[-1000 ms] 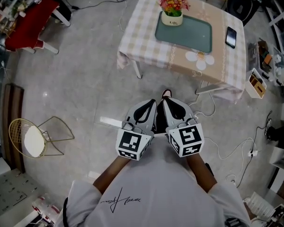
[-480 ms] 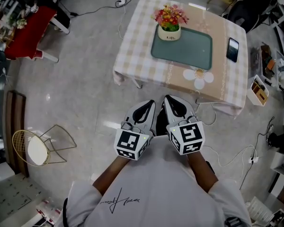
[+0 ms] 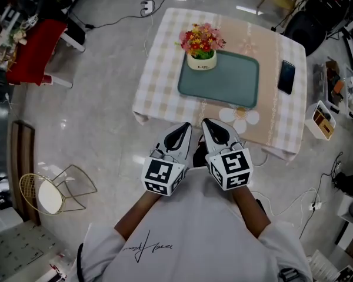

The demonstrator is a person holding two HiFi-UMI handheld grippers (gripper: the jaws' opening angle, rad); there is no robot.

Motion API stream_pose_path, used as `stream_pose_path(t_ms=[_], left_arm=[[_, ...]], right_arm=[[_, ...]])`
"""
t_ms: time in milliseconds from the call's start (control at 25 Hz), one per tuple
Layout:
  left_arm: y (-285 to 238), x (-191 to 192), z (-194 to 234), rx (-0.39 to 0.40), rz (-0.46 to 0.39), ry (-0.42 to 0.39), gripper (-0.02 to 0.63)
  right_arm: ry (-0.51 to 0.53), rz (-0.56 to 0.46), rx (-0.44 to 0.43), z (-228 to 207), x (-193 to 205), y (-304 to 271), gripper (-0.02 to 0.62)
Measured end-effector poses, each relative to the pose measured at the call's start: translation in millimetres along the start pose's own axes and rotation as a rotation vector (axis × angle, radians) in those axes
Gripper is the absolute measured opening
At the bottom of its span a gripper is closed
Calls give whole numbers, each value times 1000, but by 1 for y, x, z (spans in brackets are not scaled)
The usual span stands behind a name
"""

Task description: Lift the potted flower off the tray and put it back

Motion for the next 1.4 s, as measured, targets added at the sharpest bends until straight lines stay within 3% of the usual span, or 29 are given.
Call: stream_pose_path(t_ms=[400, 600, 880, 960, 1160, 1400], left_arm=[[-71, -13, 11, -37, -13, -47, 0], [-85, -15, 17, -52, -20, -27, 15], [-98, -13, 27, -63, -14, -22, 31], [-103, -13, 33, -68, -5, -20, 46], [-115, -18, 48, -77, 3, -26, 52], [-128, -18, 53, -28, 16, -7, 87]], right_arm=[[35, -8, -31, -69, -7, -31, 6], [57, -39, 0, -83, -8, -35, 6], [65, -49, -32, -94, -2, -48, 8], [59, -39, -37, -97, 1, -52, 60], [62, -20, -42, -109, 3, -63, 77], [67, 7, -32, -123, 5, -82, 89]])
Point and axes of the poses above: the fingertips, and each gripper's own axes: y backward along the fingers, z to its left, x out of its underside, the point moved 6 cm from there along y, backward along the fingers, and after that the axes turned 11 degrees about y, right-handed, at the moved point
